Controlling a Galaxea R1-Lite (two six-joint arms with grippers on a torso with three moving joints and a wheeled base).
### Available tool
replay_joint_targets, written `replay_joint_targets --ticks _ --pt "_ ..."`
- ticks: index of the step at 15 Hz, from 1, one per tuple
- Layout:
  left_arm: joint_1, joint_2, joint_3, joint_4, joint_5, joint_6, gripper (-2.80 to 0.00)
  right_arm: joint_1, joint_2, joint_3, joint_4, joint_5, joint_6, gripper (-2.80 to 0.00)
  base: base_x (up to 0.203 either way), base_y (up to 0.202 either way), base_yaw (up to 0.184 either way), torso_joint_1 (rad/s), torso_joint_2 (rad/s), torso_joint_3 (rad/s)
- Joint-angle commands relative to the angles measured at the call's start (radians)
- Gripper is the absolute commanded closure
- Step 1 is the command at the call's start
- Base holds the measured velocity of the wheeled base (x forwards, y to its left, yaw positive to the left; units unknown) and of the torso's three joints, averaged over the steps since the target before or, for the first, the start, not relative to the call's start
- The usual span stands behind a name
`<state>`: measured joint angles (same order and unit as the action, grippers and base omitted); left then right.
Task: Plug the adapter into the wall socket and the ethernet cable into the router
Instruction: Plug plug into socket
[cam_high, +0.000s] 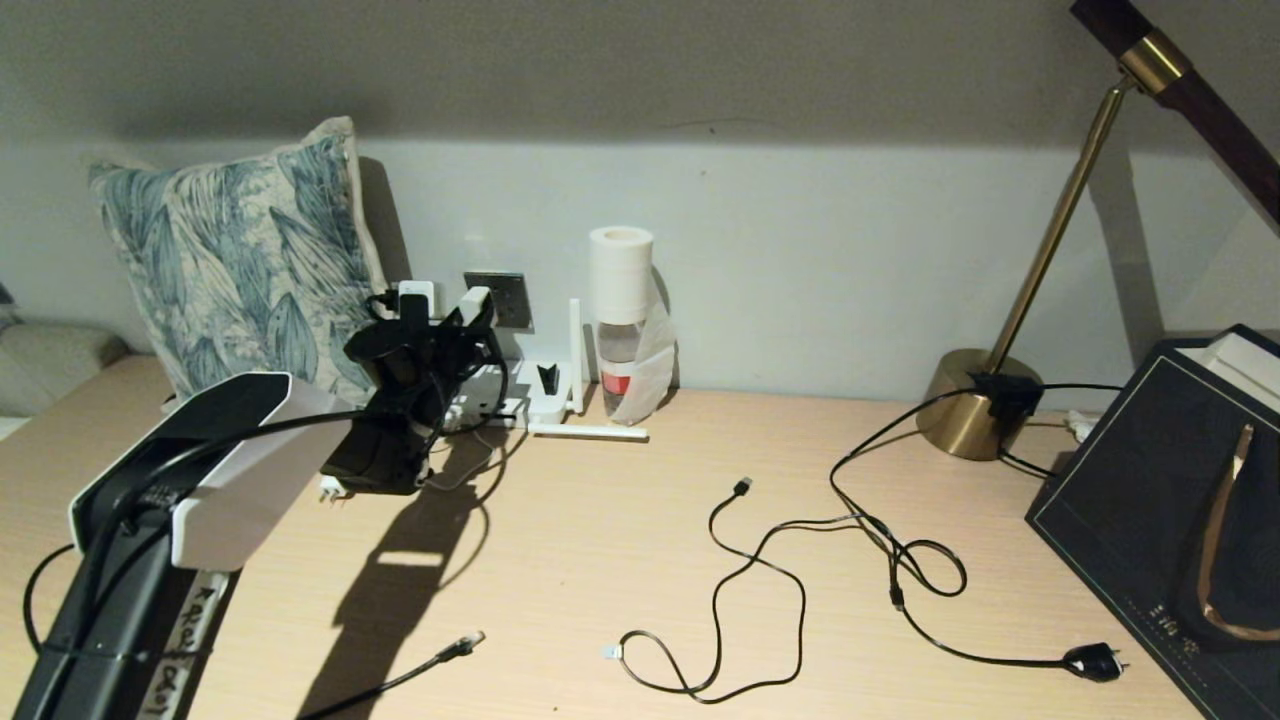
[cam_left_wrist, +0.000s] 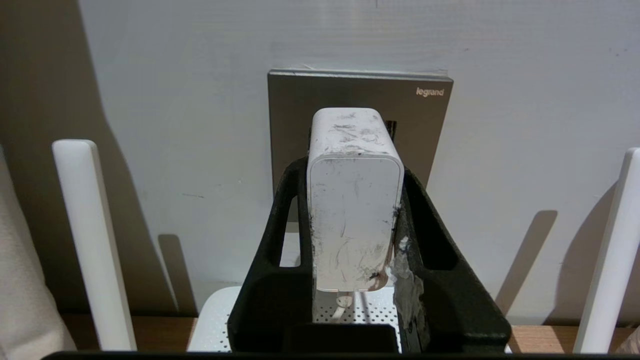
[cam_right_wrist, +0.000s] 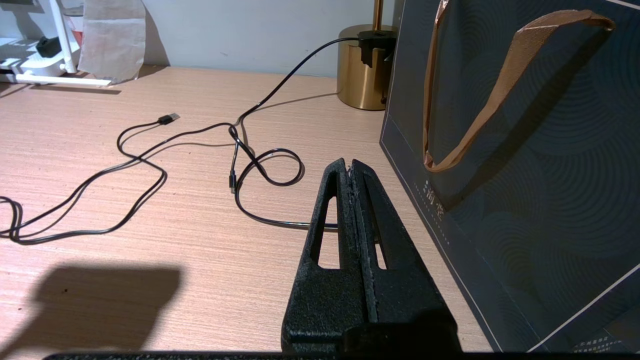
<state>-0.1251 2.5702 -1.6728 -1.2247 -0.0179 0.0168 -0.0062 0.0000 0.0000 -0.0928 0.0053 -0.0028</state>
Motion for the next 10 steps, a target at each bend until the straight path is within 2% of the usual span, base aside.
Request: replay_joint_targets --ticks 1,10 --pt "-0.001 0.004 -0.001 -0.007 0.001 0.0 0.0 0.0 0.002 0.035 -0.001 0.001 0.0 0.0 0.0 0.0 0.0 0.0 0.0 0.0" --pt "-0.001 0.024 -0.03 0.019 -0.013 0.0 0.0 0.0 0.002 0.035 -0.001 0.001 0.0 0.0 0.0 0.0 0.0 0.0 0.0 0.0"
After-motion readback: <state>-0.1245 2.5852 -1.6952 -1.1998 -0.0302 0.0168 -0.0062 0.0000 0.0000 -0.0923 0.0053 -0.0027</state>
